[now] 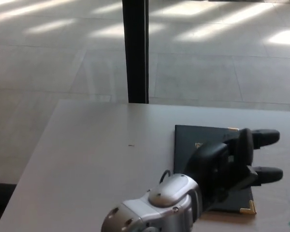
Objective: The robot uses its left hand to push the cover of the diary kept in the middle of the desk to close it
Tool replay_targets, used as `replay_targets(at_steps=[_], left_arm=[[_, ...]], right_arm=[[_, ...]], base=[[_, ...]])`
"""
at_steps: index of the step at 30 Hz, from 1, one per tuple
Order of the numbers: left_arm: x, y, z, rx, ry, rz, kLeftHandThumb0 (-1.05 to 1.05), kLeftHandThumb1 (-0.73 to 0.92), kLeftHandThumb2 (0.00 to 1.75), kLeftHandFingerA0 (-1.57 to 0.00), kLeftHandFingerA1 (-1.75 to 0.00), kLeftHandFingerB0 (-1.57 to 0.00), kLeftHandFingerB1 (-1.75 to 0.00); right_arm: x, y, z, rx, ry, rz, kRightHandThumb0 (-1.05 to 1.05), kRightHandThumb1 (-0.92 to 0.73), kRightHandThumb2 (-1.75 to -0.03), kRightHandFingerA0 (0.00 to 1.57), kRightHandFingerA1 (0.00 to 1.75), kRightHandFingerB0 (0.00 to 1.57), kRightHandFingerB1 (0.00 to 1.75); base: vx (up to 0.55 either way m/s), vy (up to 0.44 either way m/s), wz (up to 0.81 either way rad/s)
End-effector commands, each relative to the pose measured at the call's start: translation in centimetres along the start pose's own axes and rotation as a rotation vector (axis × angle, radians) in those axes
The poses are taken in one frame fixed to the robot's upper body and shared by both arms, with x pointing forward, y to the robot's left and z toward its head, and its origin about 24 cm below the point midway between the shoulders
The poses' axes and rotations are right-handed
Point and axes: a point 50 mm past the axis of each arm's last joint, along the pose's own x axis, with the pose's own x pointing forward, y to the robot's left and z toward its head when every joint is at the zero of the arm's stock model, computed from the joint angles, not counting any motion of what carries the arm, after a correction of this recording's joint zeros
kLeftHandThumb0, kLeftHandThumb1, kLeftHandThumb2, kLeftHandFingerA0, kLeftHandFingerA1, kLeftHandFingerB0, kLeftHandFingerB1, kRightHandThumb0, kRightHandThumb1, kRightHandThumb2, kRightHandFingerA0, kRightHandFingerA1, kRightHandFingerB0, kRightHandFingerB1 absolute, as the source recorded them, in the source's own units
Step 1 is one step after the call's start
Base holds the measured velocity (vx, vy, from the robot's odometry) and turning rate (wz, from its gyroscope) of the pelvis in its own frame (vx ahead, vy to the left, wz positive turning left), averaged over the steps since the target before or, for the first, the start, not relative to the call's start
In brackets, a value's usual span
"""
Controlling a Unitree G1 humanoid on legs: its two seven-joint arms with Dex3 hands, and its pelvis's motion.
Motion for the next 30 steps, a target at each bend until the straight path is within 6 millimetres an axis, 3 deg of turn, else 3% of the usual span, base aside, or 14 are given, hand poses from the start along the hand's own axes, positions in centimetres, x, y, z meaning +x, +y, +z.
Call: replay_targets(at_steps=[1, 8, 9, 10, 11, 12, 13, 14, 15, 16, 17, 18, 20, 30], left_arm=[[-3.6, 6.4, 5.0, -0.207, -0.271, 0.104, -1.05, 0.92, 0.84, -0.38, -0.49, -0.32, -0.42], [-11.8, 15.9, 8.3, -0.293, -0.513, 0.426, -1.04, 0.92, 0.95, -0.29, -0.51, -0.22, -0.41], [-13.2, 17.1, 8.0, -0.291, -0.522, 0.474, -1.05, 0.92, 0.83, -0.29, -0.48, -0.23, -0.39], [-14.3, 18.0, 7.6, -0.275, -0.528, 0.517, -1.05, 0.92, 0.74, -0.29, -0.49, -0.26, -0.40], [-16.5, 19.7, 6.8, -0.263, -0.531, 0.619, -1.05, 0.70, 1.27, -0.30, -0.56, -0.26, -0.49], [-16.9, 20.0, 6.6, -0.271, -0.530, 0.638, -1.05, 0.70, 1.27, -0.30, -0.56, -0.26, -0.49], [-17.9, 20.7, 6.1, -0.306, -0.532, 0.698, -1.05, 0.91, 0.73, -0.39, -0.55, -0.40, -0.47], [-19.0, 21.6, 5.5, -0.349, -0.526, 0.779, -1.05, 0.84, 0.73, -0.46, -0.54, -0.44, -0.48], [-19.8, 22.3, 5.0, -0.363, -0.527, 0.850, -1.05, 0.85, 0.74, -0.46, -0.53, -0.41, -0.46], [-21.0, 23.1, 4.4, -0.353, -0.527, 0.890, -1.03, 0.59, 1.23, -0.45, -0.63, -0.08, -0.40], [-23.1, 24.1, 2.8, -0.352, -0.519, 0.944, -1.00, 0.57, 1.24, -0.48, -0.67, -0.08, -0.41], [-24.1, 24.8, 2.1, -0.362, -0.519, 0.989, -1.05, 0.87, 0.79, -0.36, -0.57, -0.34, -0.47], [-26.5, 26.1, 0.5, -0.441, -0.523, 1.122, -1.05, 0.78, 0.81, -0.48, -0.62, -0.46, -0.54], [-35.7, 28.4, -5.5, -0.594, -0.534, 1.483, -1.05, 0.89, 0.84, -0.68, -0.71, -0.61, -0.63]], right_arm=[[-0.4, -0.9, -0.1, 0.008, 0.009, -0.031, -0.80, -0.75, -0.90, 0.51, 0.68, 0.45, 0.52], [-0.5, -1.0, -0.1, 0.003, 0.003, -0.025, -0.75, -0.92, -0.68, 0.55, 0.67, 0.51, 0.47], [-0.5, -1.1, -0.1, 0.002, 0.005, -0.025, -0.81, -0.75, -0.91, 0.53, 0.69, 0.47, 0.53], [-0.5, -1.2, -0.1, 0.003, 0.007, -0.027, -0.76, -0.92, -0.68, 0.53, 0.65, 0.51, 0.47], [-0.5, -1.3, 0.1, 0.004, 0.005, -0.030, -0.75, -0.92, -0.68, 0.51, 0.65, 0.50, 0.47], [-0.5, -1.3, 0.1, 0.004, 0.004, -0.030, -0.75, -0.92, -0.68, 0.51, 0.65, 0.50, 0.47], [-0.5, -1.5, 0.1, 0.005, 0.002, -0.030, -0.75, -0.92, -0.68, 0.51, 0.66, 0.50, 0.47], [-0.5, -1.5, 0.1, -0.013, 0.005, -0.036, -0.81, -0.76, -0.91, 0.52, 0.68, 0.45, 0.52], [-0.4, -1.5, 0.2, 0.011, 0.008, -0.049, -0.76, -0.91, -0.67, 0.55, 0.64, 0.53, 0.46], [-0.5, -1.4, 0.2, -0.010, -0.006, -0.019, -0.79, -0.77, -0.89, 0.50, 0.71, 0.44, 0.54], [-0.4, -1.5, 0.1, 0.001, 0.002, -0.039, -0.75, -0.92, -0.68, 0.56, 0.68, 0.53, 0.48], [-0.2, -1.4, 0.1, 0.003, 0.001, -0.038, -0.75, -0.92, -0.68, 0.57, 0.68, 0.54, 0.47], [-0.3, -1.4, 0.2, -0.021, -0.002, -0.030, -0.81, -0.76, -0.92, 0.55, 0.69, 0.48, 0.54], [-0.2, -1.4, 0.1, 0.011, 0.003, -0.034, -0.74, -0.92, -0.69, 0.53, 0.64, 0.52, 0.47]], base=[[0.00, 0.000, 0.00], [0.00, 0.000, 0.00], [0.00, 0.000, 0.00], [0.00, 0.000, 0.00], [0.00, 0.000, 0.00], [0.00, 0.000, 0.00], [0.00, 0.000, 0.00], [0.00, 0.000, 0.00], [0.00, 0.000, 0.00], [0.00, 0.000, 0.00], [0.00, 0.000, 0.00], [0.00, 0.000, 0.00], [0.00, 0.000, 0.00], [0.00, 0.000, 0.00]])
